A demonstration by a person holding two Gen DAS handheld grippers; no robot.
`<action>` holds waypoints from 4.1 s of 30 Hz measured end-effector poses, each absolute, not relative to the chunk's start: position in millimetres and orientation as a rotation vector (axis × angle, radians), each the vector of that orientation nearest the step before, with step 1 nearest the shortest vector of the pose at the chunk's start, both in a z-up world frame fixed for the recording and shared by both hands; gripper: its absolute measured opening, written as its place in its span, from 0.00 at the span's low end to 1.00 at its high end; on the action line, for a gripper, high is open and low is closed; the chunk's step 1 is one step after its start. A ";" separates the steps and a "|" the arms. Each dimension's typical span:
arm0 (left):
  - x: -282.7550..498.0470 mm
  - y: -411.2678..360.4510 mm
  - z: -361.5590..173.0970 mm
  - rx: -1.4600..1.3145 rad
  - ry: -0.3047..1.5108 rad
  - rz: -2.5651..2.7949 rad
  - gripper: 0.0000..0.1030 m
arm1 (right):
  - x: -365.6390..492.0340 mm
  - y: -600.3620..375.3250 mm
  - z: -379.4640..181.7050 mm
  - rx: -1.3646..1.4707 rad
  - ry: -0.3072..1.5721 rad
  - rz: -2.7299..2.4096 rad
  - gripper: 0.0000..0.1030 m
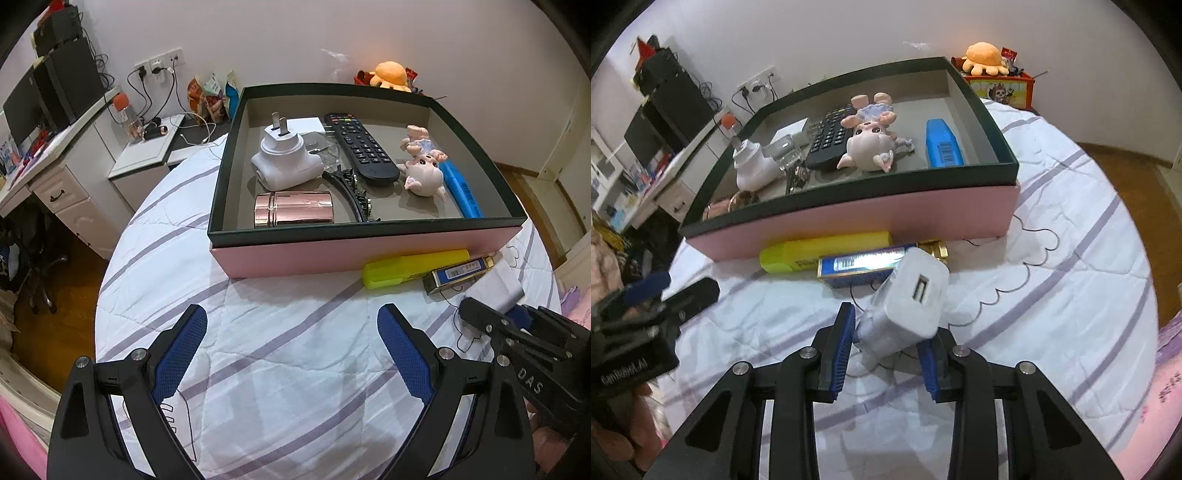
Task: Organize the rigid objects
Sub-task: 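Grasp the white power bank with the right gripper and lift it, then carry the power bank into the box and open the right gripper, then move the right gripper down to the blue-and-gold battery pack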
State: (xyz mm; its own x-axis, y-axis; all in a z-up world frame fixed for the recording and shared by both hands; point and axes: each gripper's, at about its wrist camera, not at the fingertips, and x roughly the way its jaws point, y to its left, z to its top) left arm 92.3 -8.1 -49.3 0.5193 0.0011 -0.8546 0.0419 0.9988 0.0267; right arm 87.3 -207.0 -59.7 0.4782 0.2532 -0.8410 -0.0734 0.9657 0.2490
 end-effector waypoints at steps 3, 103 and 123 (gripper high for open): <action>91.5 -7.9 -49.1 0.049 1.023 -0.026 0.92 | 92.3 -207.2 -60.3 0.208 1.055 0.202 0.25; 89.6 -73.0 -32.5 0.122 1.007 -0.071 0.92 | 84.2 -272.7 -4.7 0.215 0.901 0.108 0.80; 100.6 -30.6 -59.4 0.079 1.075 -0.032 0.92 | 107.7 -218.8 -50.5 0.014 1.042 0.269 0.80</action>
